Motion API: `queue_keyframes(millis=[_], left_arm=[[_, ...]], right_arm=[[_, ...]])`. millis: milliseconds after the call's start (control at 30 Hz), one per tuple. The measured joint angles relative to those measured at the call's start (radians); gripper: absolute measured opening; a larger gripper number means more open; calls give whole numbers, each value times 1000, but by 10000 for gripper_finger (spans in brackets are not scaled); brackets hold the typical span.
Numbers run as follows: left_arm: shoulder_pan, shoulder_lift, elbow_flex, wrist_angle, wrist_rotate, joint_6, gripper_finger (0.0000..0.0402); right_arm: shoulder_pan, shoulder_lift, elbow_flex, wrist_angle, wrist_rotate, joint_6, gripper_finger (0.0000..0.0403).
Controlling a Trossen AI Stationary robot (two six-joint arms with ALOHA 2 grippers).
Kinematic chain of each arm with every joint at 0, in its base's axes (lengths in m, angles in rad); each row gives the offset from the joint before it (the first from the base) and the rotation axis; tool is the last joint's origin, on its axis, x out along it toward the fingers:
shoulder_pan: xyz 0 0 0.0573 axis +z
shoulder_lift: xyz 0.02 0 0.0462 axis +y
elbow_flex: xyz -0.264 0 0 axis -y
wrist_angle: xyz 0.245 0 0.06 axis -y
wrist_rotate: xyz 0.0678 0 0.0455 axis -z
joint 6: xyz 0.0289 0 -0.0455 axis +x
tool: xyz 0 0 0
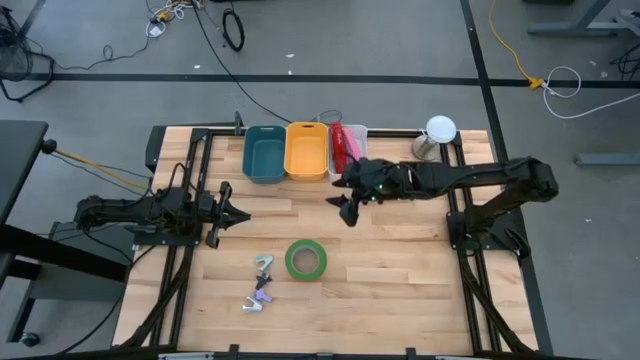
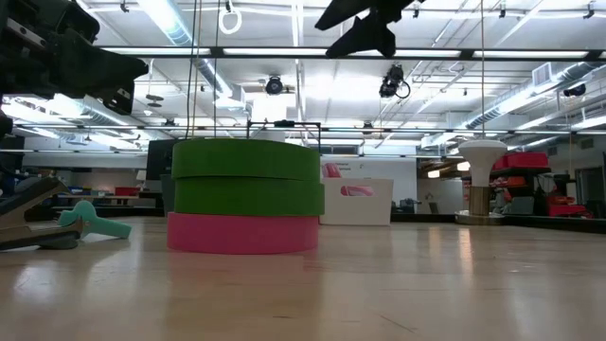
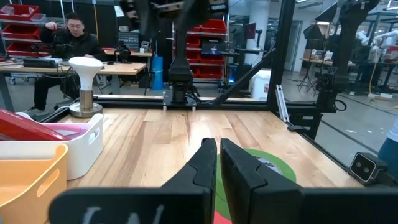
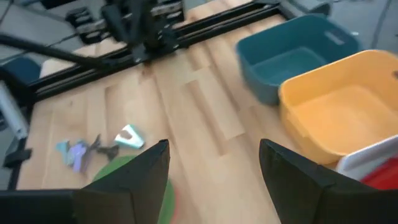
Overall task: Pick and place Stapler, Stapler remover, tape
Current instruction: Put the top green tape into the yellow bin
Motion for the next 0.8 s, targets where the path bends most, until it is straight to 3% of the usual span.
queue_keyframes(millis=[267, 700, 800], left_arm=[[0, 0, 0, 0, 0, 0, 25], [0, 0, 0, 0, 0, 0, 25], [0, 0, 0, 0, 0, 0, 25]], right_arm=[[99, 72, 39, -35, 63, 1, 247], [165, 320, 379, -202, 77, 134, 247], [168, 375, 446, -257, 39, 163, 247]])
